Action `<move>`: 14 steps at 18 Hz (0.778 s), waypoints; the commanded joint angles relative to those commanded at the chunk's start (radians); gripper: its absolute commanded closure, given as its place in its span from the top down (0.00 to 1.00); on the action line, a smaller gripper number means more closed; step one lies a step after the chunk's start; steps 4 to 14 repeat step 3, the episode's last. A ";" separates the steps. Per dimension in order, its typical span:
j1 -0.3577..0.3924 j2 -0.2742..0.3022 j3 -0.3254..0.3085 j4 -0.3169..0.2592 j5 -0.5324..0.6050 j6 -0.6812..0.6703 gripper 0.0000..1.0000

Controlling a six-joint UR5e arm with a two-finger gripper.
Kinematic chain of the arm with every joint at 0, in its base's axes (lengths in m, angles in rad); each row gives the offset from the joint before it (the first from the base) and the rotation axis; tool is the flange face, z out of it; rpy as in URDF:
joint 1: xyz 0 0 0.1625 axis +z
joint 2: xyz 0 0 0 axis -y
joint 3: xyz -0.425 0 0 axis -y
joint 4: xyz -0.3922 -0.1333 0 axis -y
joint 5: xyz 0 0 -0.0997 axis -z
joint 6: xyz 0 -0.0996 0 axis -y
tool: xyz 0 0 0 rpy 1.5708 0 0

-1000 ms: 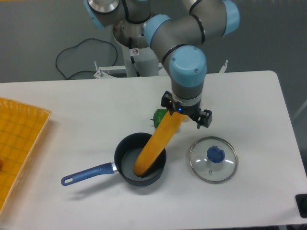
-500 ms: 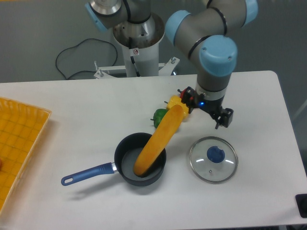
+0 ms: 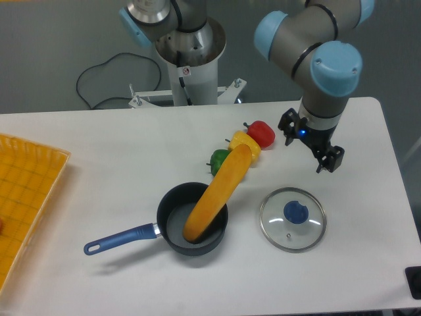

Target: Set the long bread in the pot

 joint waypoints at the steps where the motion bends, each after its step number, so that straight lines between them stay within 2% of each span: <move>1: -0.002 -0.002 0.000 0.002 0.002 0.000 1.00; 14: -0.002 -0.002 -0.003 0.000 0.002 0.000 1.00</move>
